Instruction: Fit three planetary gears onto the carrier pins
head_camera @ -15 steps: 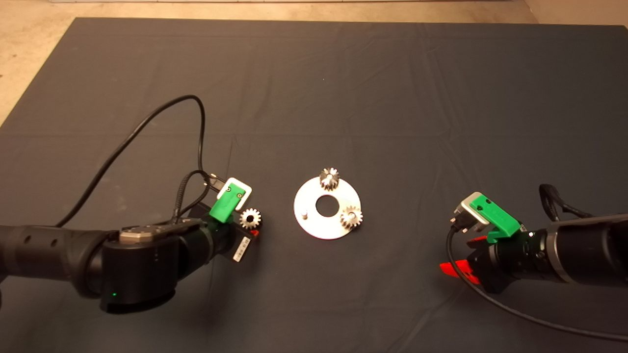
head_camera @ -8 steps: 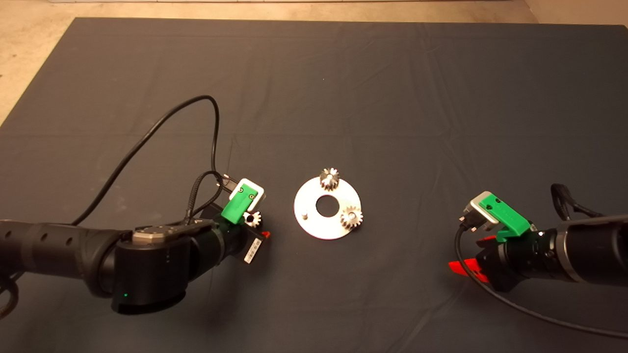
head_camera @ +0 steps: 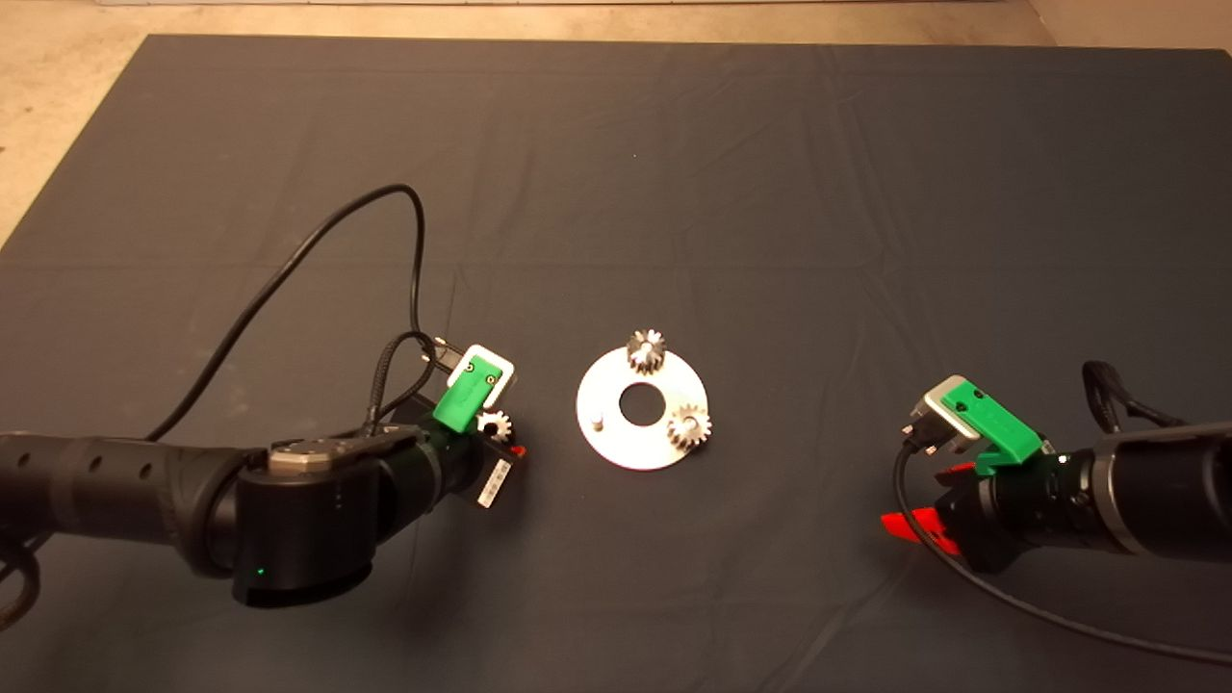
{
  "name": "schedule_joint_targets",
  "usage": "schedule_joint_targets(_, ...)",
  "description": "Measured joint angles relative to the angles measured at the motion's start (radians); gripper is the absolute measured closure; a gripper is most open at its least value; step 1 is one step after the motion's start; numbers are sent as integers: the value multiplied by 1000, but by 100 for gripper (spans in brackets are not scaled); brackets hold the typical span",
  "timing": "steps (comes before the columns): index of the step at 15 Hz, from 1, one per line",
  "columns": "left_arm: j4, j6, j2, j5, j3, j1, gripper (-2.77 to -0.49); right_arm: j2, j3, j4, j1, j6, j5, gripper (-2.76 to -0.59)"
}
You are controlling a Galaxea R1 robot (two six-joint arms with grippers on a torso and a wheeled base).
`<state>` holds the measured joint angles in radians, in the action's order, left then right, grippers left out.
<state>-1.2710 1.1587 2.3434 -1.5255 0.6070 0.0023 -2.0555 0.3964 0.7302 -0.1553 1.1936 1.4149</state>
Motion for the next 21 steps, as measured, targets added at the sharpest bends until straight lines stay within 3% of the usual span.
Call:
schedule_joint_targets(3,-2,0,3,4,10,6,-192,0,0,-1,17,0,-2,-192)
schedule_joint_targets(6,-3,0,22,52,39,6,-192,5,-1,-1,18,0,-1,-192)
schedule_joint_targets(8,-5,-1,31,59,50,6,-192,14,-1,-2,26,-3,-2,-192)
schedule_joint_targets(11,-5,-1,31,59,60,6,-192,48,-1,-2,25,-17,-1,-192)
schedule_joint_targets(21,-5,-9,10,59,63,6,-192,53,-1,-2,26,-19,-2,-192)
